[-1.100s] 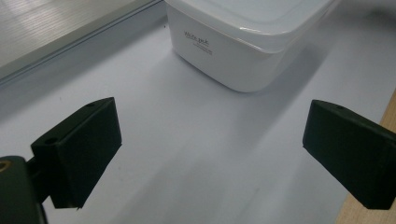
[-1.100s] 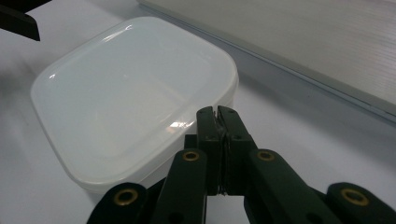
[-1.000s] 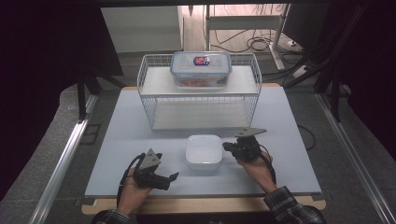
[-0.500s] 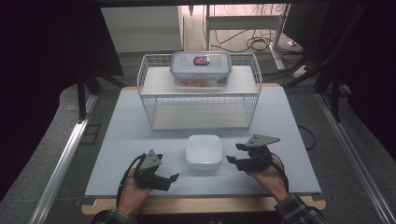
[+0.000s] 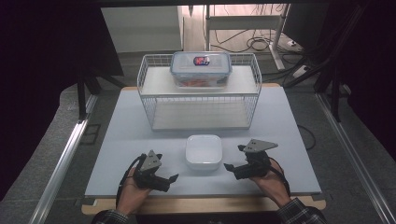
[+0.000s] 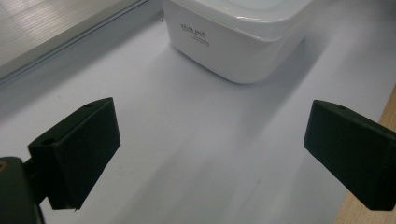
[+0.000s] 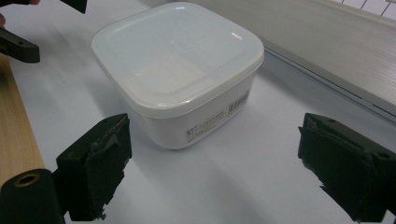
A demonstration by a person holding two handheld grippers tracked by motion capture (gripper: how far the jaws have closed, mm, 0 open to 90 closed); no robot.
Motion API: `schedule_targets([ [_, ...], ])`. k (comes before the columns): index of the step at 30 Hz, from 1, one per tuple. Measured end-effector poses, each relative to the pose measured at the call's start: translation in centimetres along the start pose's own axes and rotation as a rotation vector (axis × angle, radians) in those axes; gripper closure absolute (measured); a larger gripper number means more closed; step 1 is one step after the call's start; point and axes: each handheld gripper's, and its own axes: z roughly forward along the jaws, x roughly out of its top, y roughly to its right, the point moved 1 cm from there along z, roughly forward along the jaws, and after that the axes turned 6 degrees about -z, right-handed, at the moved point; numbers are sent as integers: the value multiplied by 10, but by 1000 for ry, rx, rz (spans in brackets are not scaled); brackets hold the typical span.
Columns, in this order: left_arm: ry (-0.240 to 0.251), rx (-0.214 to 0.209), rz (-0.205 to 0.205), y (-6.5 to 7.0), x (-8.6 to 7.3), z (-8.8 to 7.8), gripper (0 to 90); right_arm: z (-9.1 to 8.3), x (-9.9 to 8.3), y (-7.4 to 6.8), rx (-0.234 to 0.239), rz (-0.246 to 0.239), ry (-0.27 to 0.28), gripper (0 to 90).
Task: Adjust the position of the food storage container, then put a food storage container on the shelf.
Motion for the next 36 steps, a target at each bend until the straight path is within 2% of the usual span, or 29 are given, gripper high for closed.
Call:
schedule_targets([
  [7,-4,-5,-11,0,0,1,32,-1,-1,1,4,5,3,83],
  [13,-8,-27,-57,-1,1,0,31,-1,1,3,-4,16,1,57],
  [16,-1,-40,-73,-1,3,-1,29,2,1,4,-7,34,-15,11],
  [18,-5,-37,-81,-1,3,-1,25,4,1,5,-26,65,-33,7],
  [21,-7,-72,-105,-1,5,-2,18,4,3,6,0,96,-34,7],
  [22,-9,-79,-104,-1,6,-3,20,3,5,6,12,92,-31,9],
  [25,-17,-79,-97,0,11,-2,23,0,11,6,53,90,-4,16],
  [27,-18,-72,-88,1,16,-1,37,-1,16,6,53,78,-5,21],
  [30,-22,-46,-55,2,25,0,65,1,20,6,49,82,-35,58],
  [32,-13,-35,-45,2,31,0,97,3,22,8,54,94,-47,112],
  [34,-2,-39,-58,-1,38,1,136,5,25,10,67,109,-55,166],
  [36,8,-57,-90,-6,46,5,163,7,28,14,89,126,-44,207],
])
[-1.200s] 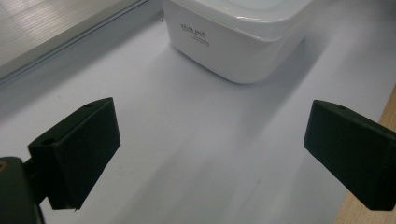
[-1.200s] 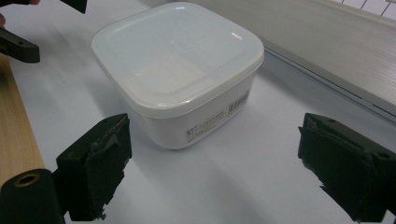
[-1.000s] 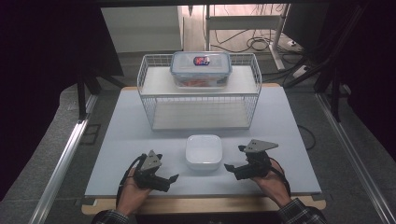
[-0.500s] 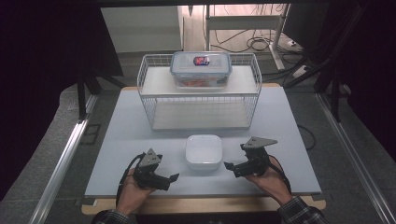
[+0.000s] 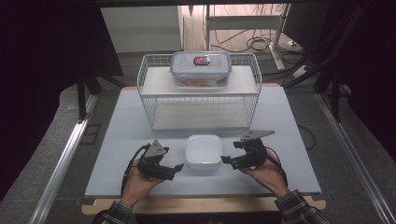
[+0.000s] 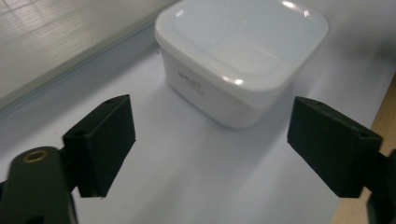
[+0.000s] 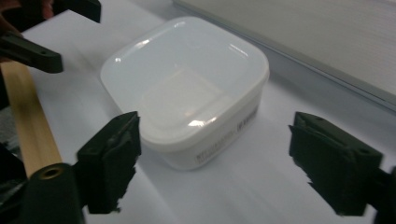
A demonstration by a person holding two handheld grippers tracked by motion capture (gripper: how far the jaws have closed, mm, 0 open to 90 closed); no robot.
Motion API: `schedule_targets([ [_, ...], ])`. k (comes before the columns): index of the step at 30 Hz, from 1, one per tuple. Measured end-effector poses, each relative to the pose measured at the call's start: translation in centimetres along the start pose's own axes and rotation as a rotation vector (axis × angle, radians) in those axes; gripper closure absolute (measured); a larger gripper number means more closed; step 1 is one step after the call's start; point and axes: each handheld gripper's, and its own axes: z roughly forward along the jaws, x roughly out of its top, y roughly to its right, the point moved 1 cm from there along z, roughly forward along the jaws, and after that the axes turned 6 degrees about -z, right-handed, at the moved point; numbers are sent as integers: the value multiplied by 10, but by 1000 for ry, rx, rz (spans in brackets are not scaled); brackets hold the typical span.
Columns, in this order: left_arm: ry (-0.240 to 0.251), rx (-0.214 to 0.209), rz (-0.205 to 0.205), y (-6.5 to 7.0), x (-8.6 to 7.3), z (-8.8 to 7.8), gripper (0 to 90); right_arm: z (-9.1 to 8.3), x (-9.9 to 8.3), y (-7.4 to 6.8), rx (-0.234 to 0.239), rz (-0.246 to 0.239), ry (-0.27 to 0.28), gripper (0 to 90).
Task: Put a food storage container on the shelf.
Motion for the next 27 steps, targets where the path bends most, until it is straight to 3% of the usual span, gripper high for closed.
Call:
schedule_targets([
  [3,10,-45,-44,-7,14,10,196,5,6,4,17,25,-1,240],
  [10,-51,-57,-40,-5,30,40,214,28,12,13,30,26,-59,258],
  [13,-101,-112,-95,-8,31,53,154,37,11,16,55,52,-85,264],
  [15,-107,-167,-140,-11,30,59,128,40,11,16,74,65,-94,273],
  [17,-111,-204,-166,-13,28,60,158,41,11,16,93,77,-100,289],
  [20,-128,-222,-196,-12,26,57,184,41,10,16,126,100,-115,303],
  [23,-136,-231,-228,-11,22,51,239,39,9,13,129,135,-131,334],
  [27,-115,-210,-230,-11,19,38,452,31,9,12,113,185,-128,497],
])
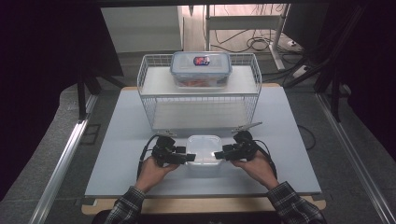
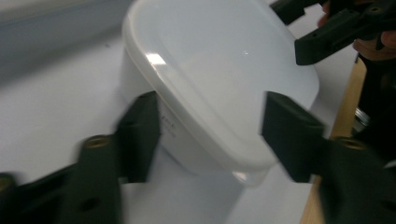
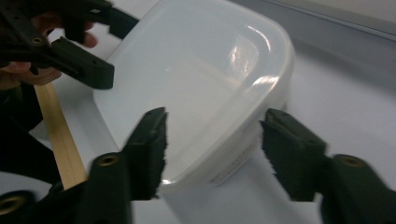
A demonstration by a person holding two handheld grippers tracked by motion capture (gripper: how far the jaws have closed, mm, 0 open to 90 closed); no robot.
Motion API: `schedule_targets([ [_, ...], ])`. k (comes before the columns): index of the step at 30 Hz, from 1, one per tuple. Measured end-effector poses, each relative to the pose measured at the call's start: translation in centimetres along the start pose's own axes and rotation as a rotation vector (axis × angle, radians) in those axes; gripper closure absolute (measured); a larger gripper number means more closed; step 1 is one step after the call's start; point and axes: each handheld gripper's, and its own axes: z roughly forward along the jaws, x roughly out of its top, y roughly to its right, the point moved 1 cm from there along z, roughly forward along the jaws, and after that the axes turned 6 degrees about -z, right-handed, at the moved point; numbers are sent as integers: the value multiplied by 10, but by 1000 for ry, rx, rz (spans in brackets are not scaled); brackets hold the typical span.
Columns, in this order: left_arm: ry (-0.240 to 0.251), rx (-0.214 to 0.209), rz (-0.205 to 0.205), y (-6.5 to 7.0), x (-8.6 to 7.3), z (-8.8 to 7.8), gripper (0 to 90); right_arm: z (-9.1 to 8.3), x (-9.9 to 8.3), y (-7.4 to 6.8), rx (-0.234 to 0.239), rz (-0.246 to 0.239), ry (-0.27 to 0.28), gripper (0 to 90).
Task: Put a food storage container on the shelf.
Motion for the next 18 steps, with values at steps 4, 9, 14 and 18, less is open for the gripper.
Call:
schedule_targets([
  [4,34,5,-24,1,-2,-6,583,-7,-1,2,8,74,25,629],
  [9,88,34,-29,2,-1,-9,708,-15,-1,2,-18,94,82,738],
  [14,119,77,-20,2,-2,-8,783,-16,-1,-7,-111,14,112,782],
  [18,147,99,-10,2,-2,-6,781,-14,-2,-10,-141,-20,144,783],
])
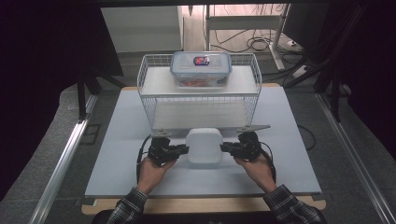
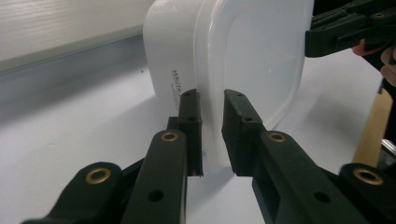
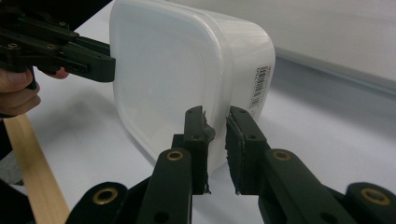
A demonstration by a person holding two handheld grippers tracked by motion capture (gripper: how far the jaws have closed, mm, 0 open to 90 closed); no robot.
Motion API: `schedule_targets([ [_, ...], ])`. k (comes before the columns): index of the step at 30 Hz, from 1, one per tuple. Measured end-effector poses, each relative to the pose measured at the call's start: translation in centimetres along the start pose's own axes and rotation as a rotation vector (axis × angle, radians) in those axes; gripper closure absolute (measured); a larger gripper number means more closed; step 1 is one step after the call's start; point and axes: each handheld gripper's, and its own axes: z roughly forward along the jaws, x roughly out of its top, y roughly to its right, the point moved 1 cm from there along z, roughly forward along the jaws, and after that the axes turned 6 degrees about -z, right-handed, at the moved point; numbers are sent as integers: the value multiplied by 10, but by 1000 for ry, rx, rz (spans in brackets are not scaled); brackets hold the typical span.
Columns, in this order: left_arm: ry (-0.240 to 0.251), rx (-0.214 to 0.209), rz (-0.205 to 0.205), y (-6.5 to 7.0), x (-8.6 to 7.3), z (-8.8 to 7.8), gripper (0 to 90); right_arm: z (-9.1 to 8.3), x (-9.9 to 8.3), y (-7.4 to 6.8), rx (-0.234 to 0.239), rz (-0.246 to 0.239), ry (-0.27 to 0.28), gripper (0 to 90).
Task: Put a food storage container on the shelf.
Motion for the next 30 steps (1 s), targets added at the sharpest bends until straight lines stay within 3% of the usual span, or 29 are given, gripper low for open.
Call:
schedule_targets([
  [6,91,15,44,5,4,-8,779,-3,0,-1,-5,-43,79,783],
  [14,139,31,82,9,9,-16,776,-10,6,-5,-11,-83,157,785],
  [30,243,85,174,32,54,-45,774,-37,50,-11,-35,-125,256,785],
])
